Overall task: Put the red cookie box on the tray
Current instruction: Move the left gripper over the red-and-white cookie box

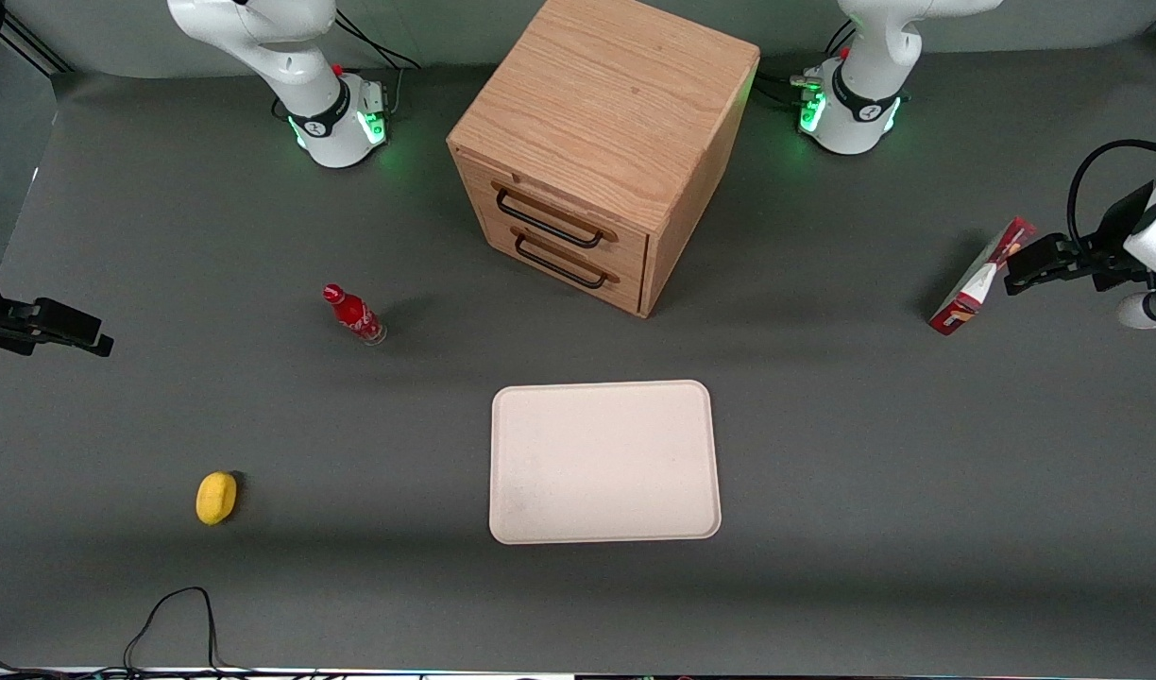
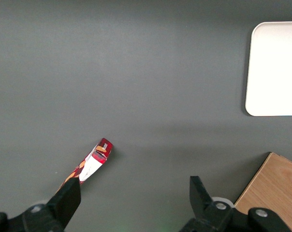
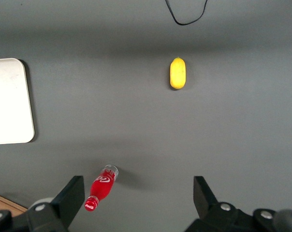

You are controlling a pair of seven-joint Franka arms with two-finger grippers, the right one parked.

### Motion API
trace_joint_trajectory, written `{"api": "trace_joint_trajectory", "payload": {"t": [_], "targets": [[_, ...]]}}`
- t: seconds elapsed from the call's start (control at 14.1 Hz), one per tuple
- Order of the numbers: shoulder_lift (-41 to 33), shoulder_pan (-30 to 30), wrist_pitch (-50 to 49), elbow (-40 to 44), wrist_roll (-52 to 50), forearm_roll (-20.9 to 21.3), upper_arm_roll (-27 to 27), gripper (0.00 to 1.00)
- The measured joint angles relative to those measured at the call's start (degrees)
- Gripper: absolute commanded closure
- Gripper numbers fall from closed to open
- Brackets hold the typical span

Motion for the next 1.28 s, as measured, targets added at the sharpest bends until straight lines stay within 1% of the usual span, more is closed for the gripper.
{"api": "trace_joint_trajectory", "payload": {"t": [0.5,0.64,0.78,0.99,1.14,1.28], "targets": [[-0.02,0.01,-0.79,-0.15,0.17,0.03,0.16,0.00],[-0.62,0.22,-0.97,-1.31,1.05,0.18,0.44,0.00],[-4.20,1.54,0.71,-6.65,2.87,0.46,0.78,0.00],[-14.38,5.53,5.00,-20.27,9.14,0.68,1.13,0.00],[-20.45,9.42,6.80,-27.77,14.80,0.95,1.29,0.00],[-24.38,14.31,8.68,-32.93,21.70,1.04,1.46,0.00]]}}
